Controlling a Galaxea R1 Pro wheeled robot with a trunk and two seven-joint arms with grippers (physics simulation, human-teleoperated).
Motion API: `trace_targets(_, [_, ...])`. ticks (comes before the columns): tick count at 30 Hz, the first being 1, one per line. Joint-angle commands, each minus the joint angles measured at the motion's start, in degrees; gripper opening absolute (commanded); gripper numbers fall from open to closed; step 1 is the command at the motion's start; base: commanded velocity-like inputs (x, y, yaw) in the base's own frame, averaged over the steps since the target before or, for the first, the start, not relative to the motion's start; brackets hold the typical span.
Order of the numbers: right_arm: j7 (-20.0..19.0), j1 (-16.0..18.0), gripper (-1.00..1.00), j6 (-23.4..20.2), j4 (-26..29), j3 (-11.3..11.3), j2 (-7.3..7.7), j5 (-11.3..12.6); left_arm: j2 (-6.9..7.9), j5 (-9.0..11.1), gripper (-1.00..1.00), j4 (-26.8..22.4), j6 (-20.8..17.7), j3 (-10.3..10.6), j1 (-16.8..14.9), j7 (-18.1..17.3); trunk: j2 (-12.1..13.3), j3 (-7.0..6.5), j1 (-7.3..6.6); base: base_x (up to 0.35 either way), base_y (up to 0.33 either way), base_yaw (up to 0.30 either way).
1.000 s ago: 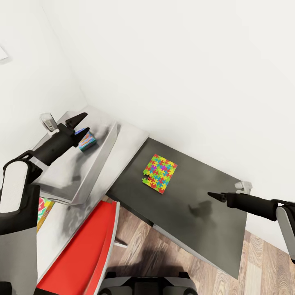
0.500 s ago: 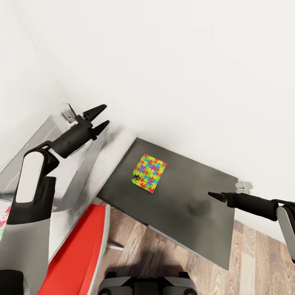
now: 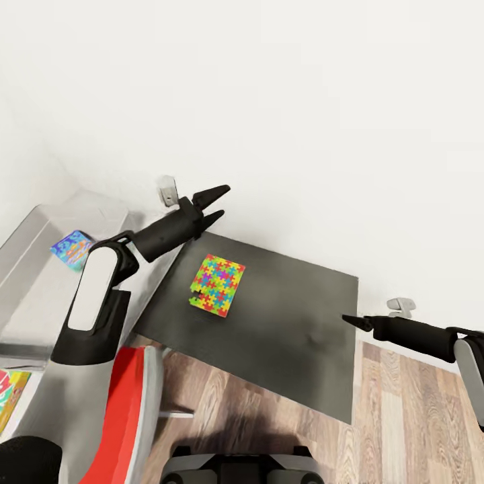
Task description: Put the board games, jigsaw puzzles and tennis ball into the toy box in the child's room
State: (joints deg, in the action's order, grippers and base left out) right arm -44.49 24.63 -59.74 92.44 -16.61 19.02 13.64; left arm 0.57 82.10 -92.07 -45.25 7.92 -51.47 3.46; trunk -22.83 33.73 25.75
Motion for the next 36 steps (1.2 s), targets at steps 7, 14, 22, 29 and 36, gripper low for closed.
trace_targets(7, [-0.34,0.07,1.00,-0.26,0.01,-0.05,-0.01,-0.19,-0.51,0.27,1.00,-0.05,0.35,2.79,0.87,1.07,-0.09,0.07,0.03,-0.012,0.000,-0.277])
trace_targets(14, [-0.35,0.07,1.00,-0.26,0.02,0.00,-0.02,-0.19,-0.79,-0.36,1.00,-0.06,0.75,6.00,2.40,1.56,-0.09,0.07,0.03,-0.152,-0.008,-0.278])
trace_targets(22, [-0.34,0.07,1.00,-0.26,0.02,0.08,-0.03,-0.14,-1.13,-0.72,1.00,-0.07,2.06,9.18,5.46,1.40,-0.09,0.07,0.03,-0.254,-0.004,-0.279])
trace_targets(29, [-0.33,0.07,1.00,-0.26,0.02,0.14,-0.06,-0.15,-2.02,-0.84,1.00,-0.09,3.90,11.27,7.77,1.53,-0.09,0.07,0.03,-0.134,-0.001,-0.279])
trace_targets(36, [-0.33,0.07,1.00,-0.26,0.02,0.16,-0.08,-0.16,-3.10,-0.87,1.00,-0.10,4.47,12.63,8.48,1.90,-0.09,0.07,0.03,-0.048,-0.001,-0.279])
